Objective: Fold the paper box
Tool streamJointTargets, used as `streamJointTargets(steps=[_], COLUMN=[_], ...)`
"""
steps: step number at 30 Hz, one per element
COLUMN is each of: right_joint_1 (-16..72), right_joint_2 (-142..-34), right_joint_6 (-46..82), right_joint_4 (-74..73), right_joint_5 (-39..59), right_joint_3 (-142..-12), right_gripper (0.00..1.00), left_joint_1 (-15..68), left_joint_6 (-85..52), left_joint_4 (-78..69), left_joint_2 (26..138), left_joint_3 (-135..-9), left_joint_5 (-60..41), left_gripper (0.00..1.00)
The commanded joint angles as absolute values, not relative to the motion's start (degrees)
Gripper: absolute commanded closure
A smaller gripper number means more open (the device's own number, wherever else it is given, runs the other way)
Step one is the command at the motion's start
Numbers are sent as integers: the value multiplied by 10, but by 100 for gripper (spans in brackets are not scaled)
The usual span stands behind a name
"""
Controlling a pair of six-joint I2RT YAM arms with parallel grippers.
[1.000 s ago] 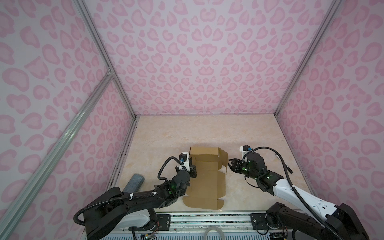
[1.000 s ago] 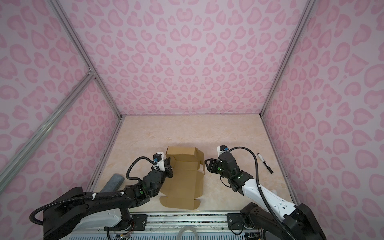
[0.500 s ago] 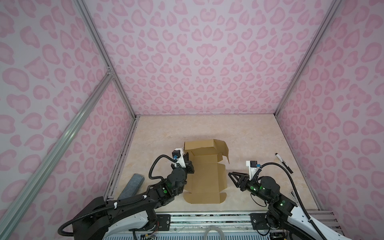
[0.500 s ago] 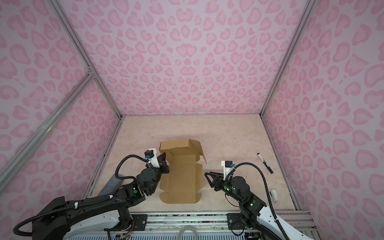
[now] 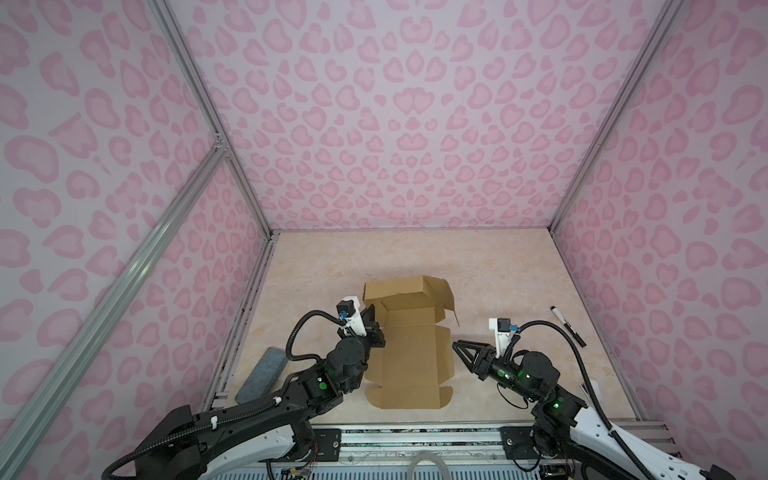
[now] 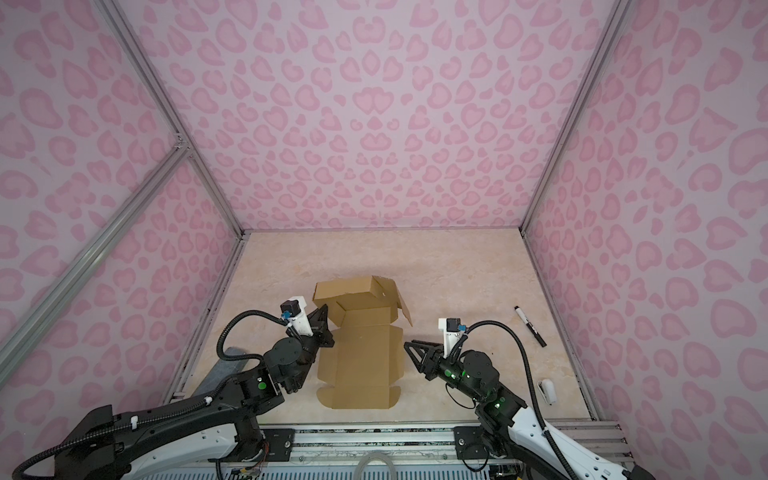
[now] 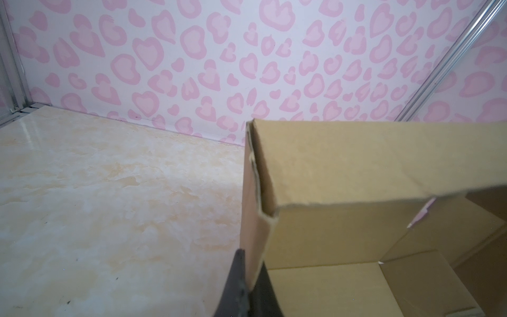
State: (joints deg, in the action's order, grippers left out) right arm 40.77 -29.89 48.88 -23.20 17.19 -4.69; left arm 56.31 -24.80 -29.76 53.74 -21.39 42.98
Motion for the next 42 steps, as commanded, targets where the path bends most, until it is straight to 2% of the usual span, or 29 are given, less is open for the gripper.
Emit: streamJointTargets(steps=[1, 5, 12, 14, 17, 22, 35, 42], right_joint_1=[407, 408, 417, 423, 425, 424, 402, 388], right_joint_2=[-258, -235, -331, -350, -352, -353, -445, -419], right_joint_6=[483, 485, 498, 494, 491, 498, 498, 478], right_joint_4=[-229, -226, -303, -322, -306, -343, -441, -371], right_joint_5=[157, 179, 238, 241, 222, 208, 233, 232], right_joint_3=[-54, -56, -50, -53, -54, -28, -21, -37], right_gripper=[56, 55, 61, 67, 82, 100, 100, 100], left_joint_1=[563, 563, 563, 563, 563, 563, 563, 563], left_joint_6=[-253, -253, -254, -254, -258, -264, -270, -272], left_joint_4=[-299, -294, -287, -284, -280, -278, -285, -274], left_joint_2=[531, 529, 520, 516, 508, 489, 458, 462], left_joint_3=[-221, -228, -241, -243, -243, -241, -240, -240], left_joint_5=[436, 432, 422, 421, 420, 410, 373, 381], left_gripper=[96, 96, 96, 96, 96, 96, 96, 96])
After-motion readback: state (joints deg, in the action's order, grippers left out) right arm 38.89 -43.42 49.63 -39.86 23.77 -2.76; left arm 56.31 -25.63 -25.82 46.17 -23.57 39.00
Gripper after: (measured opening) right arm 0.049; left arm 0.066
